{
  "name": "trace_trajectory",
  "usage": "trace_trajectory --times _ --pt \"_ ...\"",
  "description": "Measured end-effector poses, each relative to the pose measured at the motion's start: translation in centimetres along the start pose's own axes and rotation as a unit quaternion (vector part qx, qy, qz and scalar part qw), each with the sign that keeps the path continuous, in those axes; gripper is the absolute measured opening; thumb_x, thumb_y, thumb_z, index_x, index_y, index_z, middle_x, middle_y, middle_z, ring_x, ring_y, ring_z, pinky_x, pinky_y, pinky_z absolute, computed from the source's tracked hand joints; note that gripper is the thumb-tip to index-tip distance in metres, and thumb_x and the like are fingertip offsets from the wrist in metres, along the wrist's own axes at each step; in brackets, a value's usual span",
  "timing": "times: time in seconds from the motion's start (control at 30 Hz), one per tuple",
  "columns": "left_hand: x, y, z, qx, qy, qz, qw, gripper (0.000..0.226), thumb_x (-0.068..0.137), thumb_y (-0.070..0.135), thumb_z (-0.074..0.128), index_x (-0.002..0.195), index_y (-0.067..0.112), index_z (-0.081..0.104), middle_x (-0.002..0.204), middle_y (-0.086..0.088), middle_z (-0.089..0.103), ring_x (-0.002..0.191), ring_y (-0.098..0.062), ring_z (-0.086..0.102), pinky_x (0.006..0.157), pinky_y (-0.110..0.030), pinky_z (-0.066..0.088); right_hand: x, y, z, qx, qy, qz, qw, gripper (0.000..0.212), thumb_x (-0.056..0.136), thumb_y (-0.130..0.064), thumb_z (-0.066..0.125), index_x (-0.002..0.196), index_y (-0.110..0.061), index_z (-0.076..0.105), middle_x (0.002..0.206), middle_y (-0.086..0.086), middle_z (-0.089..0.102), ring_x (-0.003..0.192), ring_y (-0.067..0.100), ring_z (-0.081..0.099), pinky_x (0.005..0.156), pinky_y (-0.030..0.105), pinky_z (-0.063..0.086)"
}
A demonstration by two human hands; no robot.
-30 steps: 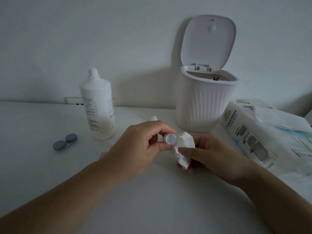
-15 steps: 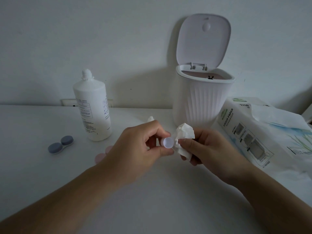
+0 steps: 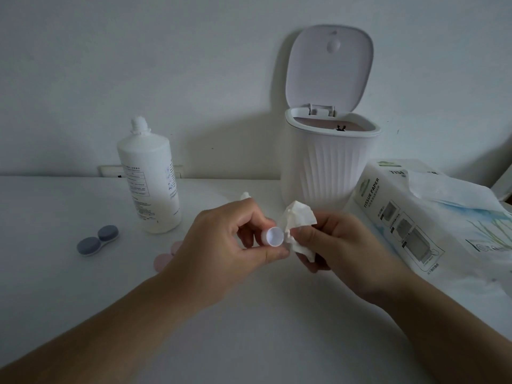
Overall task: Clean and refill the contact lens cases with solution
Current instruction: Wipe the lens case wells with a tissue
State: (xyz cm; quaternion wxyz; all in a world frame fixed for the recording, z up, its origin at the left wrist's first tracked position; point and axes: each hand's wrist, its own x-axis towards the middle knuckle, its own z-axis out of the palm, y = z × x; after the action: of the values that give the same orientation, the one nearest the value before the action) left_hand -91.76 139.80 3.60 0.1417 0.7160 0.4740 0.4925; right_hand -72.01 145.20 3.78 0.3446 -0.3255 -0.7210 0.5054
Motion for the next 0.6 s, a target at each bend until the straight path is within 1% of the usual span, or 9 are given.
trace_trajectory --times 0.1,0.2,0.27,0.3,0.37,0.43,0.47,0.53,0.6 --pt "-0.1 0.1 0.4 0.014 0.006 0.01 1.0 0.03 0.071 0.017 0.092 0.075 0.018 0.062 0.073 0.03 0.063 0.067 -0.006 0.058 0.061 -0.006 0.041 0.0 0.0 0.2 0.012 0.018 -0.014 1.0 0.028 0.091 -0.027 0.057 0.066 -0.021 0.069 0.056 0.002 0.059 0.047 0.008 0.049 0.049 0.016 0.038" --pt "0.0 -0.3 0.0 0.009 -0.006 -0.007 1.0 0.027 0.07 0.014 0.092 0.078 0.017 0.065 0.074 0.028 0.064 0.066 0.0 0.059 0.061 -0.004 0.04 0.0 0.2 0.2 -0.026 0.016 -0.041 0.999 0.024 0.097 -0.019 0.062 0.076 -0.016 0.073 0.065 0.007 0.067 0.054 0.008 0.059 0.052 0.015 0.043" --pt "0.2 -0.7 -0.4 0.002 -0.017 -0.017 1.0 0.025 0.072 0.016 0.09 0.083 0.023 0.069 0.074 0.027 0.064 0.065 0.004 0.058 0.06 -0.001 0.038 0.0 0.2 0.3 -0.058 0.009 -0.066 0.996 0.018 0.097 -0.017 0.063 0.084 -0.012 0.074 0.071 0.01 0.069 0.059 0.006 0.06 0.055 0.015 0.045" --pt "0.3 -0.8 -0.6 0.0 -0.028 -0.019 0.999 0.025 0.074 0.017 0.089 0.087 0.026 0.07 0.077 0.024 0.066 0.068 0.002 0.06 0.062 -0.002 0.039 0.0 0.2 0.4 -0.078 0.012 -0.079 0.994 0.016 0.097 -0.021 0.065 0.086 -0.012 0.074 0.072 0.01 0.069 0.061 0.006 0.058 0.056 0.018 0.044" --pt "0.7 -1.1 -0.8 0.013 -0.051 -0.01 0.999 0.025 0.078 0.019 0.086 0.095 0.031 0.072 0.084 0.019 0.068 0.076 -0.004 0.062 0.07 -0.005 0.04 -0.1 0.3 0.4 -0.127 0.026 -0.104 0.986 0.018 0.094 -0.031 0.067 0.088 -0.016 0.075 0.073 0.007 0.069 0.062 0.013 0.058 0.059 0.032 0.046" --pt "0.9 -1.5 -1.0 0.018 -0.052 -0.018 0.998 0.027 0.082 0.02 0.083 0.103 0.034 0.073 0.087 0.02 0.067 0.077 -0.007 0.061 0.071 -0.008 0.041 -0.1 0.3 0.3 -0.144 0.053 -0.114 0.982 0.02 0.092 -0.038 0.069 0.09 -0.019 0.076 0.075 0.007 0.071 0.065 0.025 0.062 0.064 0.04 0.05" --pt "1.0 -1.6 -1.1 0.011 -0.049 -0.034 0.998 0.028 0.084 0.021 0.081 0.105 0.038 0.072 0.087 0.02 0.068 0.076 -0.009 0.06 0.07 -0.011 0.043 -0.1 0.3 0.2 -0.133 0.072 -0.114 0.982 0.021 0.091 -0.039 0.069 0.09 -0.02 0.077 0.076 0.007 0.072 0.068 0.026 0.064 0.066 0.041 0.052" --pt "1.1 -1.8 -1.3 -0.015 -0.042 -0.069 0.997 0.029 0.089 0.022 0.076 0.107 0.044 0.071 0.089 0.016 0.07 0.072 -0.008 0.06 0.067 -0.015 0.046 -0.1 0.1 -0.1 -0.095 0.11 -0.106 0.984 0.024 0.086 -0.039 0.066 0.088 -0.019 0.078 0.076 0.007 0.074 0.065 0.016 0.064 0.067 0.032 0.054" --pt "1.2 -1.7 -1.4 -0.059 -0.047 -0.105 0.992 0.031 0.093 0.022 0.073 0.109 0.048 0.07 0.092 0.015 0.072 0.07 -0.004 0.061 0.062 -0.011 0.045 0.0 -0.1 -0.3 -0.066 0.136 -0.092 0.984 0.018 0.088 -0.032 0.067 0.086 -0.018 0.077 0.075 0.01 0.071 0.062 0.005 0.058 0.063 0.02 0.049"
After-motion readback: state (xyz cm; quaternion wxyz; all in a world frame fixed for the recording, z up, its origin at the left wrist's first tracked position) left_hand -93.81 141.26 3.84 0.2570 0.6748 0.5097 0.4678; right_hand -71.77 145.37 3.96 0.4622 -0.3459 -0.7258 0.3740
